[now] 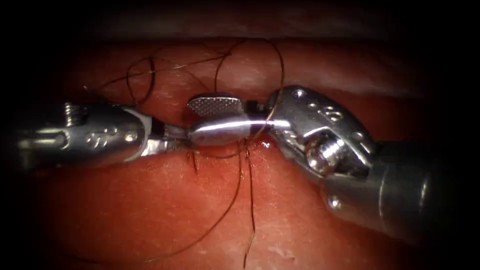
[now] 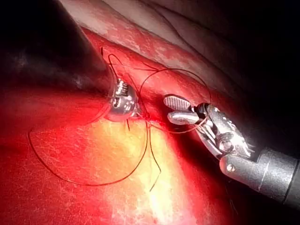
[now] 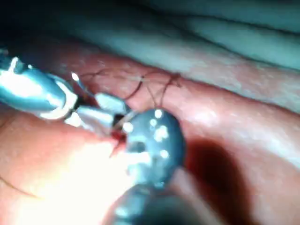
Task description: Wound Closure
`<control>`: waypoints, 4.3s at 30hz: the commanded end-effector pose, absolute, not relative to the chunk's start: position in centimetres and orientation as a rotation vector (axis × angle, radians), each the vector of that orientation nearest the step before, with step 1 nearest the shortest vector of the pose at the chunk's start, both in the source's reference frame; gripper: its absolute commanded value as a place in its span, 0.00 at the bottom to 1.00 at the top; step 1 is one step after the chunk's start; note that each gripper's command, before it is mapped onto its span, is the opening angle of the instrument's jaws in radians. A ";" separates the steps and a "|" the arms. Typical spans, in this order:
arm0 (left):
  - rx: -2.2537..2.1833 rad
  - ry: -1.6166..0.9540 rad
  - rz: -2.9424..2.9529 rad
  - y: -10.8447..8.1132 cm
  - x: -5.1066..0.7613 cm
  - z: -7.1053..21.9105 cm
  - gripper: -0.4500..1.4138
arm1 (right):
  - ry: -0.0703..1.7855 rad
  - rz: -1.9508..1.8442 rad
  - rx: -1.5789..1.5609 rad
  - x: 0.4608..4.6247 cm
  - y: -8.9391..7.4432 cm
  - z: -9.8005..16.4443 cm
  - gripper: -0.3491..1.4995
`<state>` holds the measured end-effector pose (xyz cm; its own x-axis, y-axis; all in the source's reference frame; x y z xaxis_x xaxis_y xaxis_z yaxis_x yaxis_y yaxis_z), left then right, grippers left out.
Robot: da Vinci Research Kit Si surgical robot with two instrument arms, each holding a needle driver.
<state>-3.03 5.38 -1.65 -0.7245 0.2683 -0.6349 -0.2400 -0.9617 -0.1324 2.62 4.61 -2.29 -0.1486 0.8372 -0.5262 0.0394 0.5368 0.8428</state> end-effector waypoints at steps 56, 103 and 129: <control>-0.933 -0.056 2.698 5.9 -2.70 -1.8 0.05 | 1.071 -0.461 1.046 2.81 4.4 -2.5 0.28; -0.944 -0.080 2.770 4.9 -2.37 -2.4 0.05 | 1.152 0.078 0.808 2.70 5.0 -2.0 0.00; -1.010 -0.153 2.835 3.2 -2.02 -4.0 0.05 | 0.973 0.227 0.650 2.61 5.2 -1.4 0.00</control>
<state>-1.97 3.14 -4.14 -0.7677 0.1522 -0.6225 -0.0858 -0.9870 -0.1356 2.54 5.17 -1.43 0.5613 0.4543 -0.6918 0.0971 0.7939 0.6002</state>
